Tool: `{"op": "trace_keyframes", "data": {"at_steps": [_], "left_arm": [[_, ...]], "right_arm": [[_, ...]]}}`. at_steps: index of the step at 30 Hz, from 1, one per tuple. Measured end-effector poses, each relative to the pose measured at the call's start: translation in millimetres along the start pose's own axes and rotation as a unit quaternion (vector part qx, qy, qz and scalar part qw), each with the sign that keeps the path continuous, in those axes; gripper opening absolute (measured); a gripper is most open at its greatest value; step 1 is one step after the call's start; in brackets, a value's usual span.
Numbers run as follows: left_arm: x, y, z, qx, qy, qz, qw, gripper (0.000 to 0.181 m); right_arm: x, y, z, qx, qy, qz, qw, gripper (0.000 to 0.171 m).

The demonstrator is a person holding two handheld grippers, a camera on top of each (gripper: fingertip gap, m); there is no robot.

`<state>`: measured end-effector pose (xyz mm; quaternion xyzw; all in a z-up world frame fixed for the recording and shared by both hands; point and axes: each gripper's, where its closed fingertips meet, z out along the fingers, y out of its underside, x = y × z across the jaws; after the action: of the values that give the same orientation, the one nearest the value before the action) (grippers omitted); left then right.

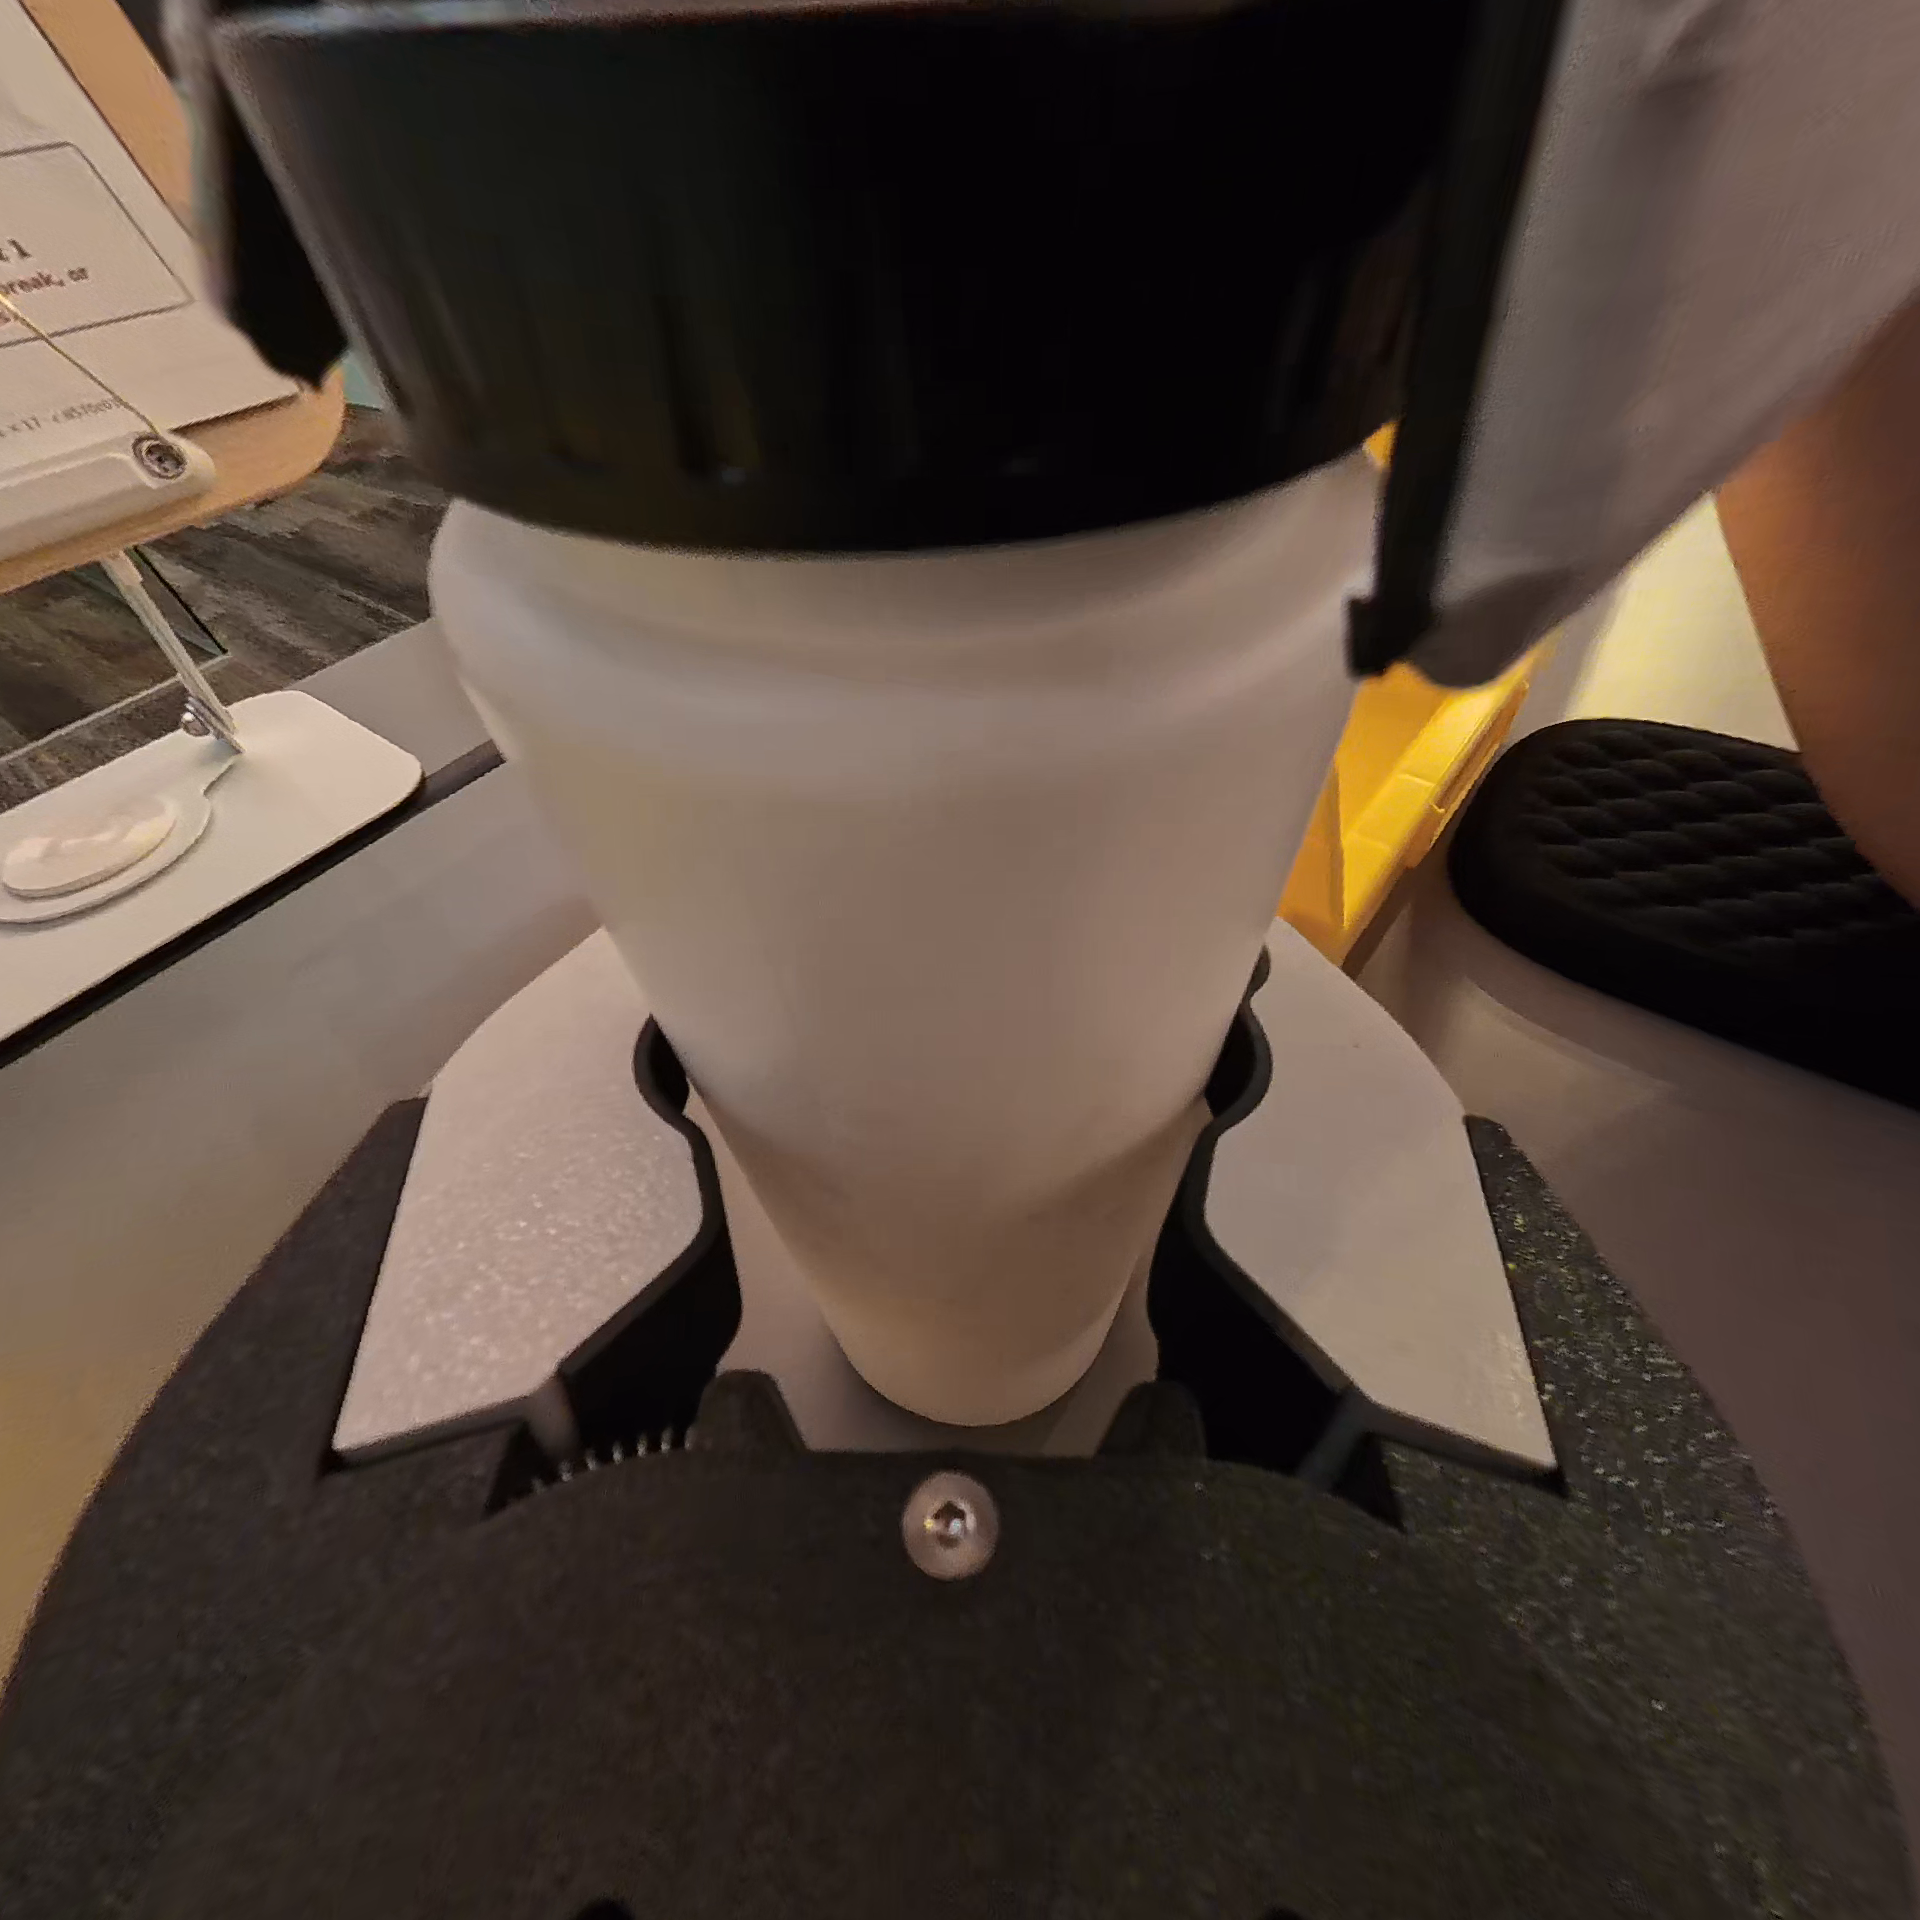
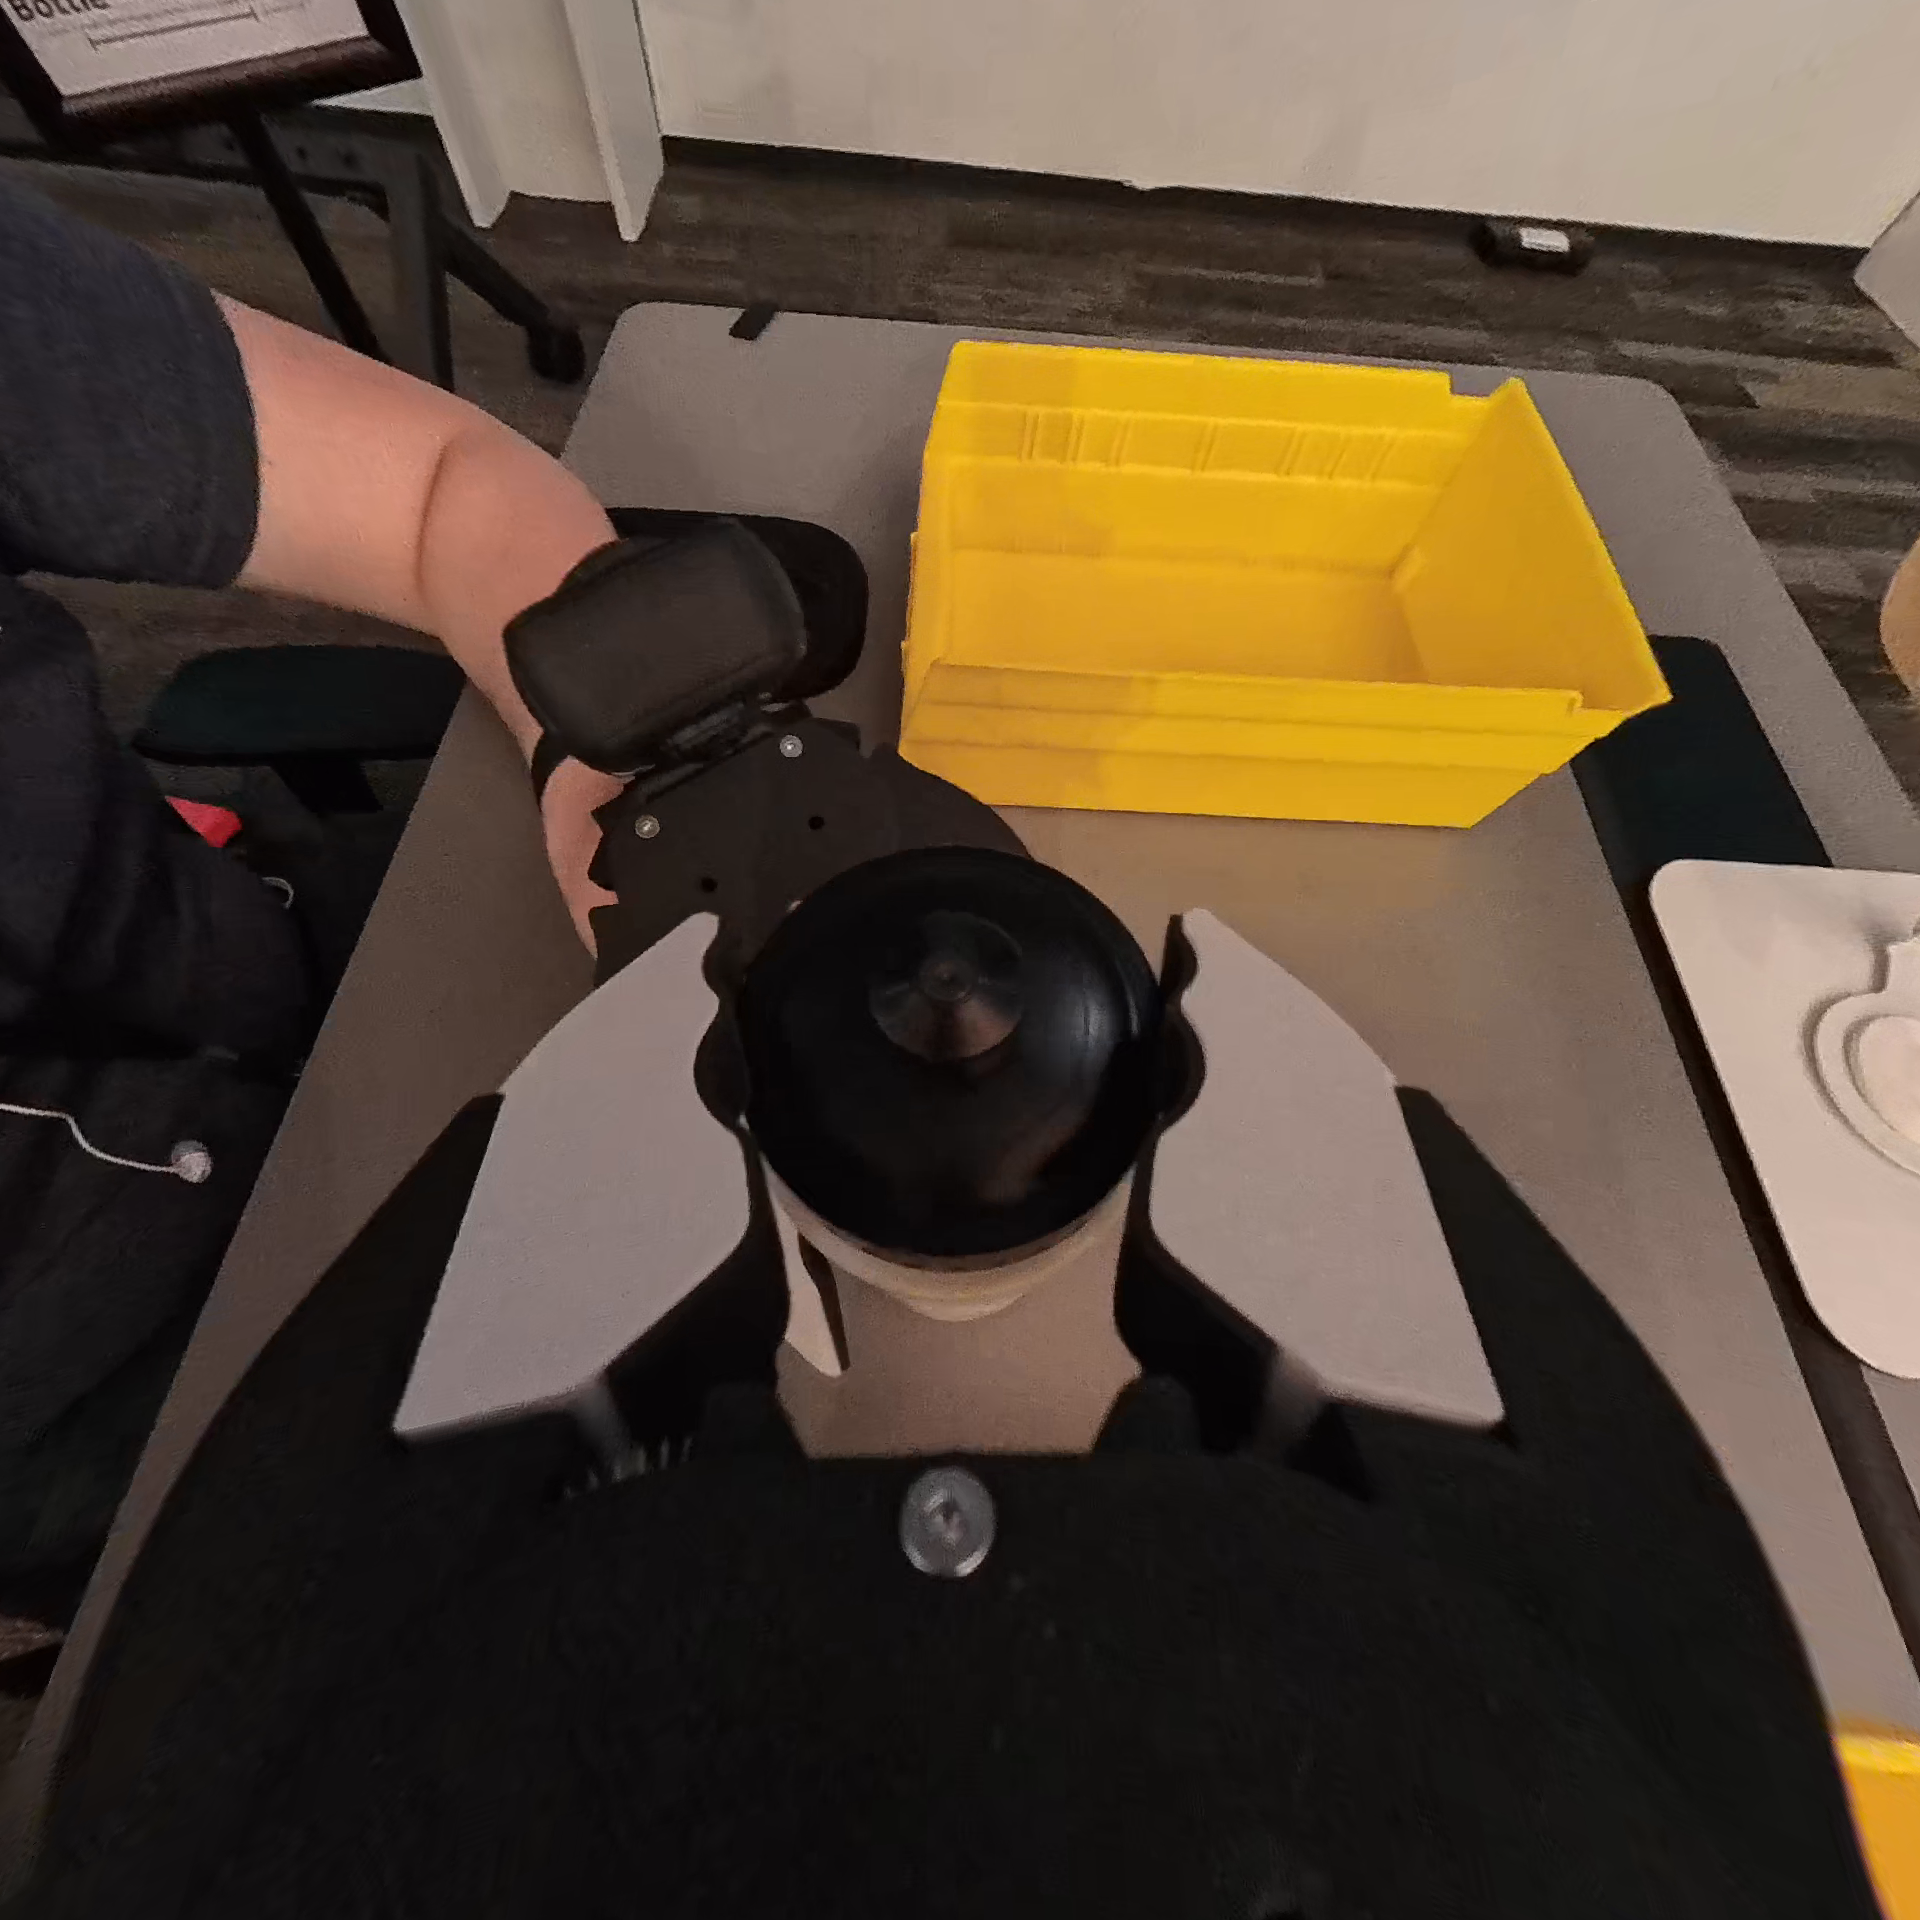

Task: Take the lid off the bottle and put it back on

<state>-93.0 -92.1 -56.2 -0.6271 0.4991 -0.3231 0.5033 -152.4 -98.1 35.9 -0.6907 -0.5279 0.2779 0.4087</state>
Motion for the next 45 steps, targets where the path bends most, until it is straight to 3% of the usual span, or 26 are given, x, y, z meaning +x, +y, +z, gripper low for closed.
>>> {"op": "trace_keyframes", "data": {"at_steps": [4, 10, 14, 19, 21, 25, 32, 45], "left_arm": [[-3, 1, 0, -0.003, 0.0, -0.01, 1.0, 0.1], [-2, 1, 0, -0.003, 0.001, -0.008, 1.0, 0.1], [0, -1, 1, 0.006, 0.027, 0.001, 1.0, 0.1], [18, -3, 2, 0.022, 0.14, 0.043, 0.989, 0.1], [17, -2, 2, 0.017, 0.151, 0.039, 0.988, 0.1], [6, -1, 2, 0.011, 0.139, 0.026, 0.99, 0.1], [-14, 0, 2, 0.01, 0.12, -0.002, 0.993, 0.1], [-15, 0, 4, 0.014, 0.103, 0.005, 0.995, 0.1]], "right_arm": [[11, 8, -1, -0.052, 0.063, 0.031, 0.996, 0.088], [13, 9, 0, -0.077, 0.108, 0.093, 0.987, 0.078], [15, 10, 0, -0.081, 0.11, 0.09, 0.986, 0.078], [0, 10, -5, -0.055, 0.045, -0.009, 0.997, 0.078], [0, 10, -4, -0.043, 0.04, -0.002, 0.998, 0.078], [19, 16, 0, -0.091, 0.143, 0.022, 0.985, 0.09], [42, 11, -8, -0.101, 0.339, 0.118, 0.928, 0.091], [41, 11, -11, -0.119, 0.37, 0.103, 0.915, 0.09]]}}
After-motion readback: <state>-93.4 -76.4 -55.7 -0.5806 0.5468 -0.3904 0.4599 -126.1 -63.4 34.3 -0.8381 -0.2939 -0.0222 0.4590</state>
